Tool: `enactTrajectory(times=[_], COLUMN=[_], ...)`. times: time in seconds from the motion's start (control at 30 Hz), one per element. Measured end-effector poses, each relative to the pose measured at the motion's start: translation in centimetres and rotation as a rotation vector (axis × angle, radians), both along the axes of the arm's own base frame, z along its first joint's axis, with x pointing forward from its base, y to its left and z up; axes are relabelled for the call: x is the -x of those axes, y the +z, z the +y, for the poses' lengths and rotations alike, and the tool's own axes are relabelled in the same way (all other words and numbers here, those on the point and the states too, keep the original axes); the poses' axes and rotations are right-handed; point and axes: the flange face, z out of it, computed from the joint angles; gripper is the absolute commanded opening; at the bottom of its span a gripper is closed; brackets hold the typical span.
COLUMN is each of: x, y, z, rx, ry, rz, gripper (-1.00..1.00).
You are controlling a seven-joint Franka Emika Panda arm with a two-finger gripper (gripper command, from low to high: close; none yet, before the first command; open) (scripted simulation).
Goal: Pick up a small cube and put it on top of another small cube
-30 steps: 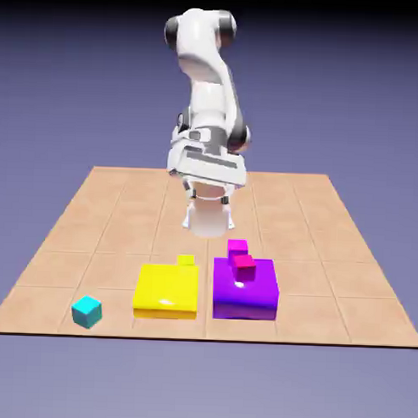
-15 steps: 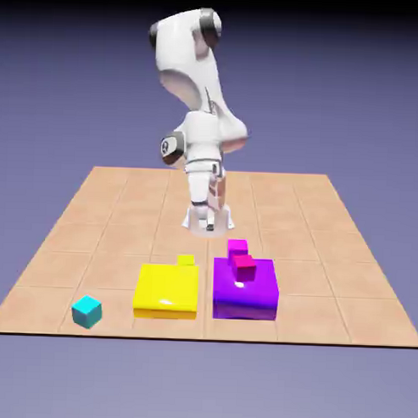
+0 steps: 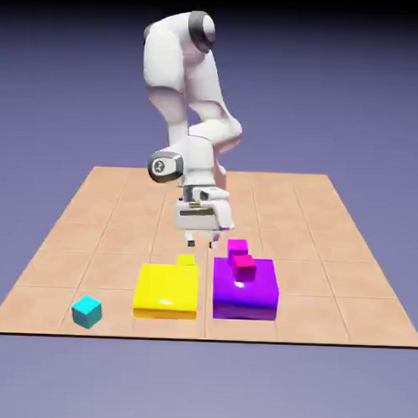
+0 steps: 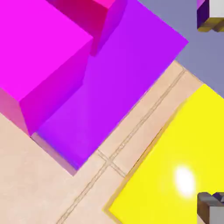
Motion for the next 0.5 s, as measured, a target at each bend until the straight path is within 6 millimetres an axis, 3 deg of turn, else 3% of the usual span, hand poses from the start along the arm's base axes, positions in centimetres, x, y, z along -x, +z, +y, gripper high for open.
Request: enactTrajectory(times=[0.43, 0.5], x=[7.3, 7.6], y=[-4.8, -4.9], z=[-3.7, -3.9], rx=[0.311, 0.319], ry=[0.707, 0.727], rz=[0.092, 0.095], gripper=[0.0, 0.0])
